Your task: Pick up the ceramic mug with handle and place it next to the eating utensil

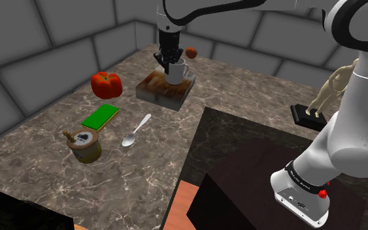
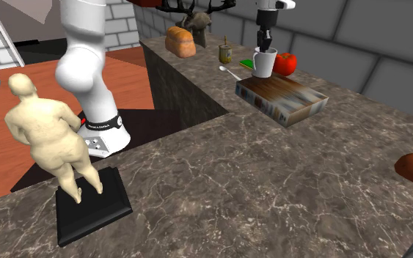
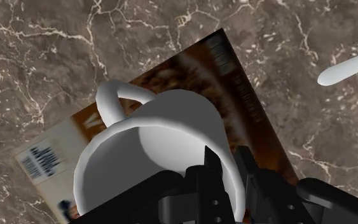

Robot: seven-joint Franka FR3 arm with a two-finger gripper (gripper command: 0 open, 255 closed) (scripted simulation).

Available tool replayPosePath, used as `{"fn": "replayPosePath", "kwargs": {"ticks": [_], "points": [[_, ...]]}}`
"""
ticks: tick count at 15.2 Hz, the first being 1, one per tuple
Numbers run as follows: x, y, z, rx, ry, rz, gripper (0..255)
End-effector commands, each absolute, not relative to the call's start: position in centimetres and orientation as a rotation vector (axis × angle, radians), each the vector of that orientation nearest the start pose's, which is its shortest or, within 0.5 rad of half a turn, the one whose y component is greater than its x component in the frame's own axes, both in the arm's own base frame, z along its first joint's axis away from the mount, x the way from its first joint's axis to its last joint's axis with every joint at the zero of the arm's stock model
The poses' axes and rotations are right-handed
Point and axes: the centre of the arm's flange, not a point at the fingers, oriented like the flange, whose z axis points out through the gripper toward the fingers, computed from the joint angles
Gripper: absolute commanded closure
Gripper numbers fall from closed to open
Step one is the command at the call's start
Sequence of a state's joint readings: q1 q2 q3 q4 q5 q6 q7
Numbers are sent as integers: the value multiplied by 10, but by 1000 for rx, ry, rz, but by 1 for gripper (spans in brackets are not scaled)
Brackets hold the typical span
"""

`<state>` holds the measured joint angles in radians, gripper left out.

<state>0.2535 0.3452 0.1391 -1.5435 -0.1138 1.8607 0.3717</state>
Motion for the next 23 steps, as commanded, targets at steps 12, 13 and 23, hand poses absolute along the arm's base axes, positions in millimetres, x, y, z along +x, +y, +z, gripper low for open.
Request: {"fn": "replayPosePath", "kwargs": {"ticks": [12,13,23], "points": [[662,353,419,-3206,-74,-1,255],[662,353,413,-3206,-74,-1,255],[662,353,360,-3206,-74,-1,255]]}}
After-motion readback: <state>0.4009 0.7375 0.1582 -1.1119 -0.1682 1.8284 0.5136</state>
